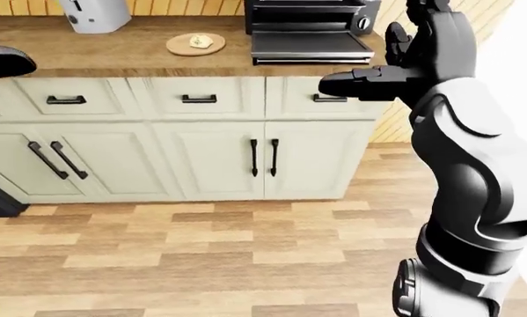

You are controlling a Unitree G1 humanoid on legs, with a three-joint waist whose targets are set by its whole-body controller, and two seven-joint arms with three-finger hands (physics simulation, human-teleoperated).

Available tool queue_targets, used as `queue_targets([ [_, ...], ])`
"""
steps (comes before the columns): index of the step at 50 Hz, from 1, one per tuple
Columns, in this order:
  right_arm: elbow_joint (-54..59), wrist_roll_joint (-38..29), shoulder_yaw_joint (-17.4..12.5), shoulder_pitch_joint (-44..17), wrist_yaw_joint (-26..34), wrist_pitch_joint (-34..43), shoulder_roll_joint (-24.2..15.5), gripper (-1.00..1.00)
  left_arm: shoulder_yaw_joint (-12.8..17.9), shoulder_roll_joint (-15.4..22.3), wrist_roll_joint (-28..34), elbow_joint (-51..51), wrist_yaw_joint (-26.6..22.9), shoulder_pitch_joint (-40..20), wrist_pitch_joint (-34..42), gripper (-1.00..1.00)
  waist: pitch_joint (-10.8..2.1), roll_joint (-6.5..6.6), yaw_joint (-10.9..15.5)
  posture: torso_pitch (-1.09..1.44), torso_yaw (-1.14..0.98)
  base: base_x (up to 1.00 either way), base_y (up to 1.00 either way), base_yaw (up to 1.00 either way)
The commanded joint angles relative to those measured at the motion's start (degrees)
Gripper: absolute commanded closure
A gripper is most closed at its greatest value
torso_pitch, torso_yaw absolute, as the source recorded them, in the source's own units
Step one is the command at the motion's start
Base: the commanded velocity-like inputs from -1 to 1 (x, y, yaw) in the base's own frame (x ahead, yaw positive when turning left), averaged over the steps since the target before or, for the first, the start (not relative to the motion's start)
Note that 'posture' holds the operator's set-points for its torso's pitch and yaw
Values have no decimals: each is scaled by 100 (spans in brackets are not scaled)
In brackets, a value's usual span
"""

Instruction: Place the scone on the tray of the toaster oven.

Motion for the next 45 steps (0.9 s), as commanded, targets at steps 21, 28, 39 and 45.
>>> queue_targets([
  [21,-660,1266,-415,-1233,-780,284,-968,-100,31,58,-46,-210,-23,-206,-159,-100,-203,90,-14,0,0,0,0,0],
  [28,-701,1445,-324,-1122,-894,172,-1052,-100,82,78,-68,-231,-28,-230,-103,-100,-177,83,-1,0,0,1,0,0],
  [39,-651,1493,-298,-1044,-946,70,-1076,-100,40,63,-63,-244,-14,-227,-115,-100,-185,74,-11,0,0,9,0,0],
  [45,-700,1402,-229,-916,-901,19,-1010,-100,68,82,-75,-234,-16,-228,-105,-100,-177,38,-12,0,0,15,0,0],
])
